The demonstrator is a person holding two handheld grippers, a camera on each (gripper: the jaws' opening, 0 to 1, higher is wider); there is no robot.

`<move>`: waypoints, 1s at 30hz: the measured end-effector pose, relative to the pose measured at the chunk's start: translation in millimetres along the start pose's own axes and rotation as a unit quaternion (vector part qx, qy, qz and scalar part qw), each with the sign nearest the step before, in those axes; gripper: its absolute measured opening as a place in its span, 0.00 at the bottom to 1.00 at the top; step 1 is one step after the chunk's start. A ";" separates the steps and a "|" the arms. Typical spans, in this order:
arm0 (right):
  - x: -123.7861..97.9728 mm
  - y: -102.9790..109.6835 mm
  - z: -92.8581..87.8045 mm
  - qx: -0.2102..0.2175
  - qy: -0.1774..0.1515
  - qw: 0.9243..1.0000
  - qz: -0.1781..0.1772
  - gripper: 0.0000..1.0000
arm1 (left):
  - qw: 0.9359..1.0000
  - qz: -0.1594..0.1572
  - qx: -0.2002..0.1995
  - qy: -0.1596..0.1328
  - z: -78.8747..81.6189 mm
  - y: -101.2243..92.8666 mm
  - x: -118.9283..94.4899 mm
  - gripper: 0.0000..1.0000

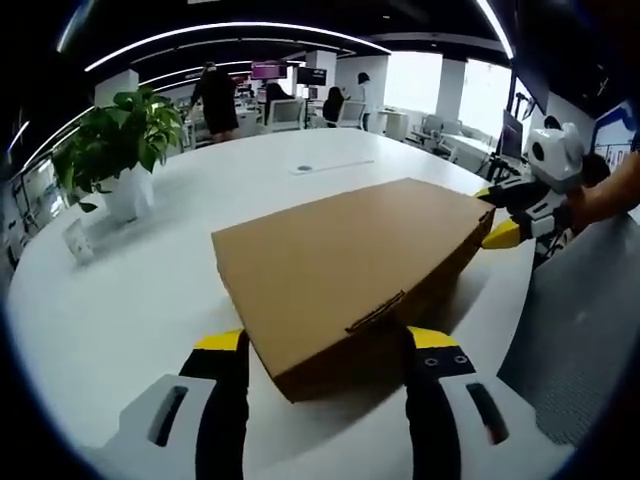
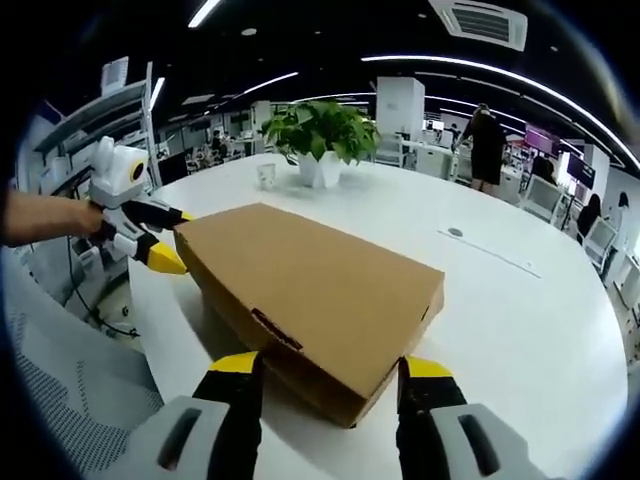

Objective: Operate the shoe box by opening the lid, removing the specified soft item, and placing it in the target area until the item is outside and the box remains undamaged.

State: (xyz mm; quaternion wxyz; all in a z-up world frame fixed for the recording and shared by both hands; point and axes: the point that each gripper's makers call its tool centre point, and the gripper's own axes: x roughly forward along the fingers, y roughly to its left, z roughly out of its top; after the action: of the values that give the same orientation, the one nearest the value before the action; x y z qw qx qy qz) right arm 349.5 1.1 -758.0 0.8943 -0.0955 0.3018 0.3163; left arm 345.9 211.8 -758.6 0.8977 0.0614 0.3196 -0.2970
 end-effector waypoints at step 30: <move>-20.6 -10.5 45.5 -0.014 -0.036 0.999 -0.013 0.49 | 0.999 0.015 0.011 -0.038 45.4 3.0 -24.0 0.62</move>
State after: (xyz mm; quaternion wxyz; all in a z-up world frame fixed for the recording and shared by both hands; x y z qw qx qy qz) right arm 365.1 -1.1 -709.4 0.9072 -0.1003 0.2635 0.3124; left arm 357.2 212.5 -708.4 0.9130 0.0648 0.2806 -0.2890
